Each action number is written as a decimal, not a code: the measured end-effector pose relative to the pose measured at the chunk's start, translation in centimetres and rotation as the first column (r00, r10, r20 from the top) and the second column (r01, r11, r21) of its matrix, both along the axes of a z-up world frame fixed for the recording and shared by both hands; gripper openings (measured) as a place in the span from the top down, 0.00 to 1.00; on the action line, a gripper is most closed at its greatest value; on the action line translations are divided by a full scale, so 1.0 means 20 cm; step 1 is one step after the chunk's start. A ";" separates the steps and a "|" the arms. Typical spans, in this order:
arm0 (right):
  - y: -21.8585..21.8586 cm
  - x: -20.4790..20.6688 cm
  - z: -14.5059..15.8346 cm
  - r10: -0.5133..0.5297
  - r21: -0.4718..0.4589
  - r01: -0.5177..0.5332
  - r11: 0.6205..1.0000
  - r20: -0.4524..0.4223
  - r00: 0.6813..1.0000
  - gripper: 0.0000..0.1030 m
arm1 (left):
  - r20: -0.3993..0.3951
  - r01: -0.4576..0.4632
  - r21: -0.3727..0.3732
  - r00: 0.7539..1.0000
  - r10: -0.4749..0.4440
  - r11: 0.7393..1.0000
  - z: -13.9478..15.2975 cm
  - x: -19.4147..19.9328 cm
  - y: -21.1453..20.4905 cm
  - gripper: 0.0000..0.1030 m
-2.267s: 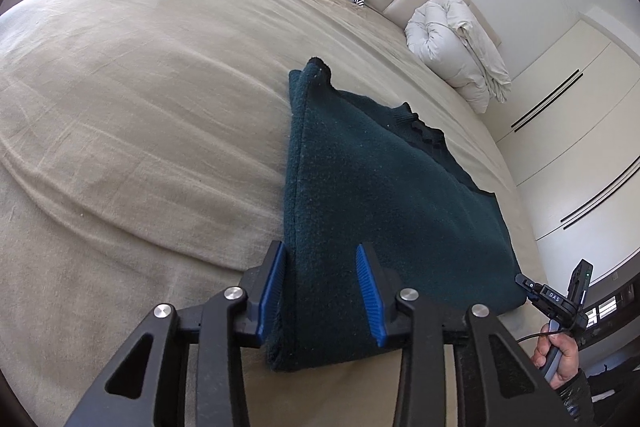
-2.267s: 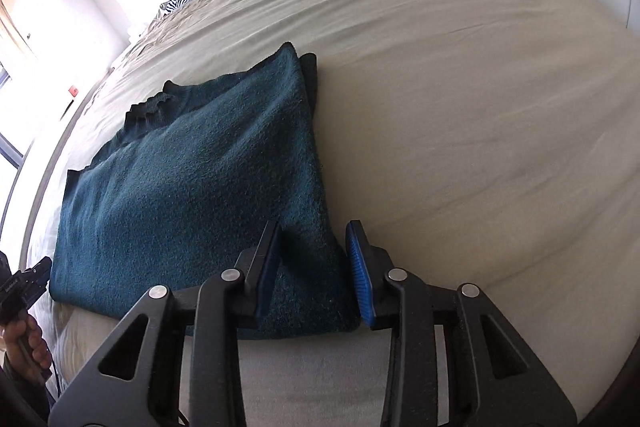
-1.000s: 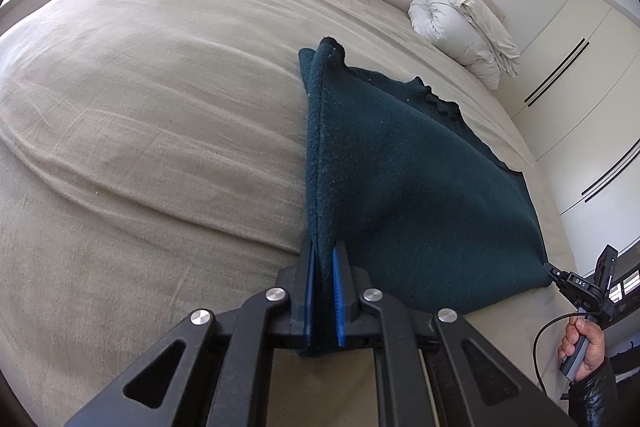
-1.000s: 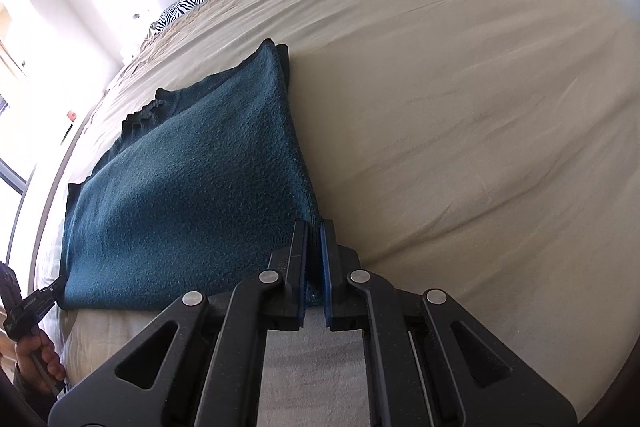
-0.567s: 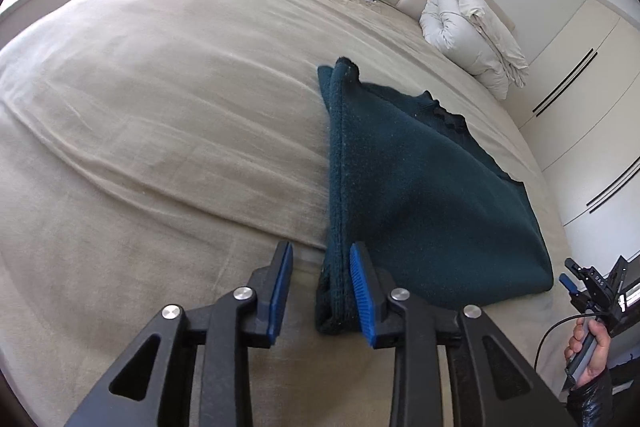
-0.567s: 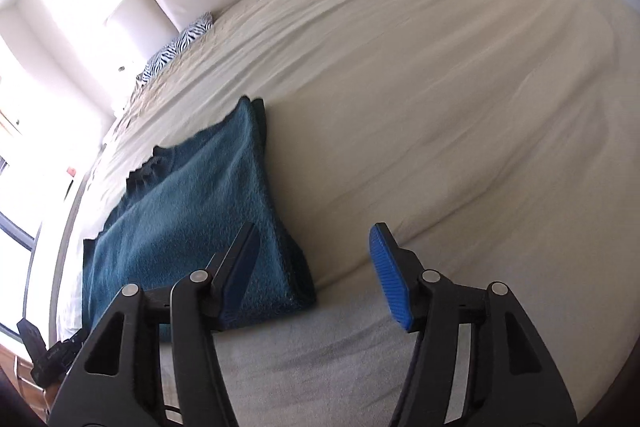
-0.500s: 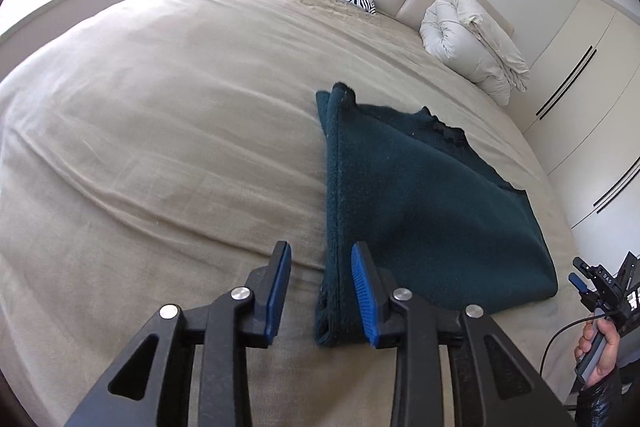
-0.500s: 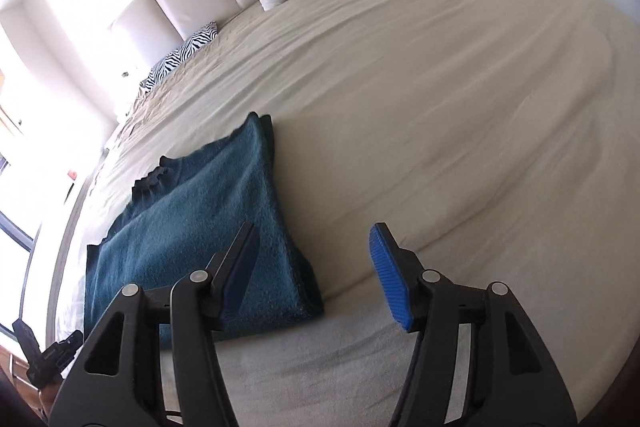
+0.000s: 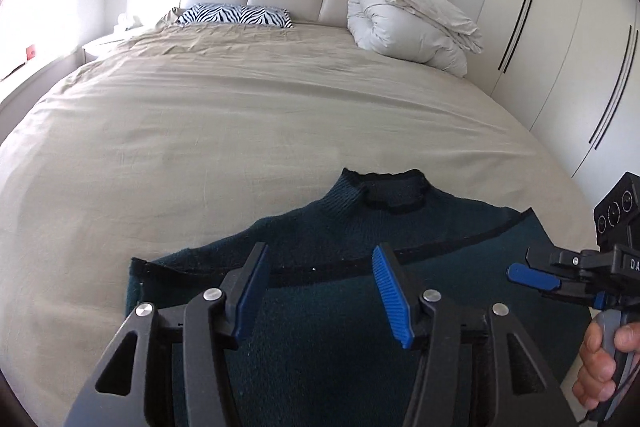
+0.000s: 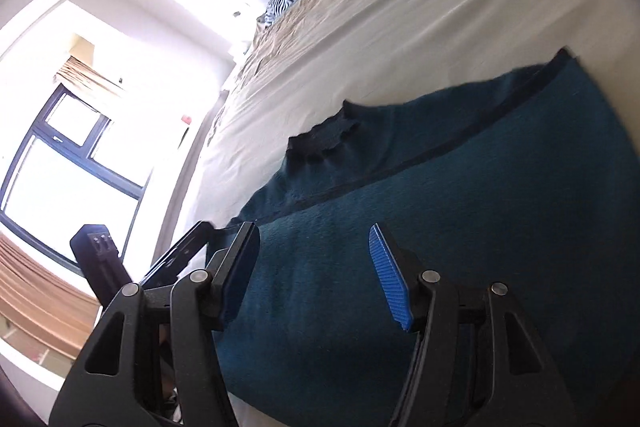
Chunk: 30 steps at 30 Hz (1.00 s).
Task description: Fold small clothes
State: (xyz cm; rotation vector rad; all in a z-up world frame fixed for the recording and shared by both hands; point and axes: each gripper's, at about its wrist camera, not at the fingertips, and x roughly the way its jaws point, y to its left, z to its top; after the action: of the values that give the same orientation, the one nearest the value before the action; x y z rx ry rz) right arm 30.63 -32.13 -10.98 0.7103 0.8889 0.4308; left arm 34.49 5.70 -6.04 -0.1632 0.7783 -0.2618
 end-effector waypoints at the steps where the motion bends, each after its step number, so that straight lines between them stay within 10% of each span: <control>1: 0.06 0.06 -0.04 0.018 0.016 -0.018 1.000 -0.021 1.000 0.45 | -0.030 -0.016 -0.008 0.999 0.016 1.000 -0.06 0.03 0.02 0.45; 9: 0.05 0.26 -0.24 0.006 0.136 0.000 0.991 -0.044 0.999 0.67 | -0.087 -0.047 -0.272 0.996 0.024 0.961 -0.24 0.02 0.26 0.50; 19: -0.74 0.03 -0.38 -0.429 0.211 0.428 0.878 -0.043 0.902 0.89 | -0.069 -0.039 -0.271 0.997 0.021 0.962 -0.24 0.02 0.25 0.49; 25: -0.78 -0.14 -0.30 -0.536 0.115 0.538 0.835 -0.048 0.843 0.82 | -0.065 -0.053 -0.251 0.997 0.038 0.966 -0.08 -0.18 0.24 0.46; 30: -0.43 -0.33 -0.09 -0.307 0.188 0.291 0.938 0.061 0.950 0.82 | -0.006 0.041 -0.221 0.999 -0.044 0.974 0.01 -0.50 0.07 0.38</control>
State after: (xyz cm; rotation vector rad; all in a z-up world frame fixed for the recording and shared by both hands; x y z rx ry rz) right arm 24.11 -40.81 -12.80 0.9669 0.6484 0.2684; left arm 24.46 7.02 -5.92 -0.3586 0.7635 -0.3886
